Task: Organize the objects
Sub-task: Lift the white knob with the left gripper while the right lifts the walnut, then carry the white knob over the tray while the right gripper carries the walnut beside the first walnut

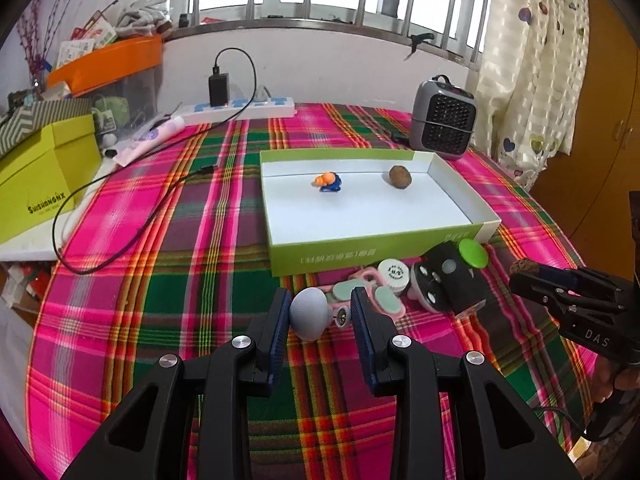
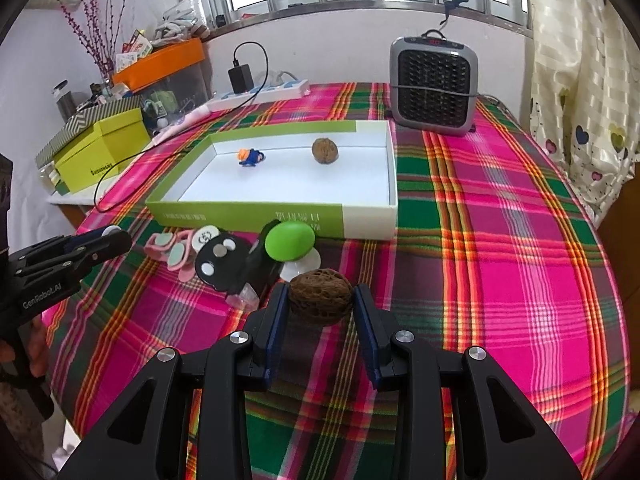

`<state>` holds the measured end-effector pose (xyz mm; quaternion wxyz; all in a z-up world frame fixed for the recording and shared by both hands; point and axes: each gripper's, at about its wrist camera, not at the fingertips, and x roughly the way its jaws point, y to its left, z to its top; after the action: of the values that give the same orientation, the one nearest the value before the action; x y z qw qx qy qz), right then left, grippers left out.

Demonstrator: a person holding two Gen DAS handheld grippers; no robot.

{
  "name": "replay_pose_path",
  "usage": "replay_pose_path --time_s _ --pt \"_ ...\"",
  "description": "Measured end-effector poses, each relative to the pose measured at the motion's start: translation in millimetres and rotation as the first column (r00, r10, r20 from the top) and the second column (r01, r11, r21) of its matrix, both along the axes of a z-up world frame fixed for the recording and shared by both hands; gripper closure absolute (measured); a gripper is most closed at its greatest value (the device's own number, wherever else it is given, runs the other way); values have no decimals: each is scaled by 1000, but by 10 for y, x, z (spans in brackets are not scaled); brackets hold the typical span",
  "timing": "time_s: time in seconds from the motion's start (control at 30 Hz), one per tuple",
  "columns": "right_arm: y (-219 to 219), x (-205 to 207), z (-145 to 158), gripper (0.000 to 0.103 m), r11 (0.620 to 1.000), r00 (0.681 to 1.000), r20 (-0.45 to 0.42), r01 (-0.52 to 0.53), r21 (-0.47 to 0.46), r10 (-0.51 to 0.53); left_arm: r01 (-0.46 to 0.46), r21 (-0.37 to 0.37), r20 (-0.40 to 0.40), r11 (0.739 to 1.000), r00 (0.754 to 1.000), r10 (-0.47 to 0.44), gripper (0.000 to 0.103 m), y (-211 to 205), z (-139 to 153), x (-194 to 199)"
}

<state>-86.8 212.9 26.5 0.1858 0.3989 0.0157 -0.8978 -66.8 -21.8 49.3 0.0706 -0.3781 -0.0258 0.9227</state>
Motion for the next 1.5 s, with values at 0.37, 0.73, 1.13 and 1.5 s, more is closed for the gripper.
replay_pose_path --time_s 0.37,0.73,1.13,1.5 --pt "-44 -62 152 69 1000 999 -31 -17 -7 17 16 7 -19 1000 1000 -16 74 50 113 -94" --pt "-117 -226 225 69 999 998 -45 -37 0 37 20 17 -22 1000 1000 -19 74 79 154 -283" --pt "-155 -483 280 69 999 998 -54 -45 7 45 34 37 -21 999 999 -33 74 149 159 -570" --pt "-237 -747 243 69 998 997 -46 -60 20 60 36 33 -9 999 999 -35 74 190 128 -824"
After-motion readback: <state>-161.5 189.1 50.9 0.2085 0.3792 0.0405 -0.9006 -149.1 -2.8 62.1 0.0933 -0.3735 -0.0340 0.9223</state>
